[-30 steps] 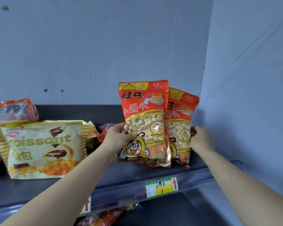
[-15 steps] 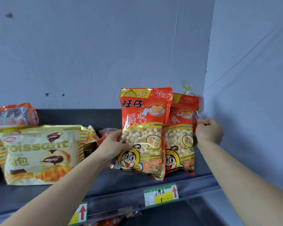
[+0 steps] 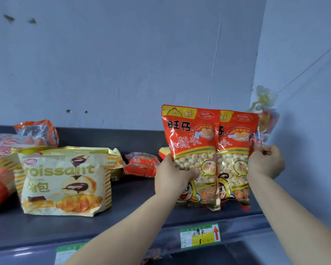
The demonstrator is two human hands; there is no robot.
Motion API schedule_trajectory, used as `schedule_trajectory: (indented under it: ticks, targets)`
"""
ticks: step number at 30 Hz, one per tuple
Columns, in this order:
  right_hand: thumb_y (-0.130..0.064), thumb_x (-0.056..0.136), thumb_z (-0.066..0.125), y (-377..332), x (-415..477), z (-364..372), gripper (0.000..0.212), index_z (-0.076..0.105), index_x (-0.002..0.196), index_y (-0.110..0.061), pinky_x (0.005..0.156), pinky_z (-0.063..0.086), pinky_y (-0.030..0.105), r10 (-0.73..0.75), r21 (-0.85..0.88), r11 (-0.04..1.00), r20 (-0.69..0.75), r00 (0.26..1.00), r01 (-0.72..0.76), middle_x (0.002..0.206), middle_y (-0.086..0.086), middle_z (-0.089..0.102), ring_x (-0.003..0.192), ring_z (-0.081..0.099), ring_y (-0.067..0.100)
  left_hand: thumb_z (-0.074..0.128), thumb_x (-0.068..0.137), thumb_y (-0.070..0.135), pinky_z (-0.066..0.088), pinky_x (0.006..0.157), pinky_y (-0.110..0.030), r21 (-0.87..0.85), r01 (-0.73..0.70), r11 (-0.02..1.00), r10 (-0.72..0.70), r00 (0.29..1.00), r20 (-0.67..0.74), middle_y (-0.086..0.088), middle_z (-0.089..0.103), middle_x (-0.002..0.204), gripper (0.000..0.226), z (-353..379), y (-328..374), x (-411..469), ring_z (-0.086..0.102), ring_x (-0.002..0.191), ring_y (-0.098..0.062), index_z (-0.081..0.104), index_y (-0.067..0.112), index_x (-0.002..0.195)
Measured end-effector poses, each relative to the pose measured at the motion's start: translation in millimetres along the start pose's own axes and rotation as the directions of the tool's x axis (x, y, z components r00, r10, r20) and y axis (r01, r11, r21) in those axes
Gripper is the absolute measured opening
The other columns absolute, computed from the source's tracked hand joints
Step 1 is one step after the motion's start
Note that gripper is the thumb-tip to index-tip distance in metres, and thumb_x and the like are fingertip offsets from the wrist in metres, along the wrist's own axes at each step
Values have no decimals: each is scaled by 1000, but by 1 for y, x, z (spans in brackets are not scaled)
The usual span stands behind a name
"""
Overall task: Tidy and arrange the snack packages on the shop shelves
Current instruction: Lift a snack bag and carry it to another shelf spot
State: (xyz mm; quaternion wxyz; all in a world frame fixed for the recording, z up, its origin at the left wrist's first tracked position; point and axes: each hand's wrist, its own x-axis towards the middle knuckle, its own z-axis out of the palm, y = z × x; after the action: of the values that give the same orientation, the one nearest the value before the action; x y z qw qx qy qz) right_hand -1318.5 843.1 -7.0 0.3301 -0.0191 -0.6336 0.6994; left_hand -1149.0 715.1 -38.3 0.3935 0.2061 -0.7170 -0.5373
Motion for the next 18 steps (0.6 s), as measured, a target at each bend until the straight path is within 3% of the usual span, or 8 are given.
schedule_trajectory:
  ticks: [4, 7, 9, 14, 18]
  targets:
    - [-16, 92, 55, -1, 12, 0, 12, 55, 81, -13, 72, 42, 32, -141, -38, 989, -14, 990, 141, 101, 12, 64, 89, 59, 29, 84, 68, 34, 54, 80, -36, 124, -64, 990, 68, 997, -28, 17, 63, 100, 49, 22, 3, 1, 62, 94, -11, 51, 36, 104]
    - [-15, 93, 55, 4, 16, -1, 14, 53, 80, -11, 71, 38, 32, -237, -131, 960, 89, 967, 247, 101, 15, 61, 92, 57, 33, 78, 73, 43, 52, 84, -40, 243, -92, 966, 88, 996, 30, 10, 50, 120, 66, 29, 1, 3, 57, 107, -17, 41, 31, 125]
    - [-12, 93, 54, 10, 16, -2, 13, 54, 80, -10, 69, 35, 31, -249, -171, 948, 134, 959, 270, 99, 16, 61, 90, 56, 34, 78, 71, 48, 52, 86, -42, 274, -101, 956, 82, 993, 83, 9, 47, 123, 71, 26, -4, 5, 56, 109, -18, 39, 30, 128]
    - [-11, 93, 53, 19, 10, -3, 15, 54, 80, -6, 67, 35, 31, -259, -172, 944, 135, 956, 280, 94, 16, 61, 82, 54, 32, 84, 48, 57, 53, 91, -43, 129, -12, 992, -9, 987, 160, 10, 59, 118, 85, 8, -14, 8, 60, 106, -14, 44, 35, 120]
    - [-9, 93, 53, 2, 12, 1, 13, 52, 80, -8, 68, 32, 28, -289, -111, 949, 58, 956, 294, 98, 17, 61, 82, 52, 27, 93, 52, 39, 54, 82, -31, -56, 42, 998, -34, 990, 136, 13, 66, 106, 74, -1, -18, 11, 64, 98, -9, 49, 34, 111]
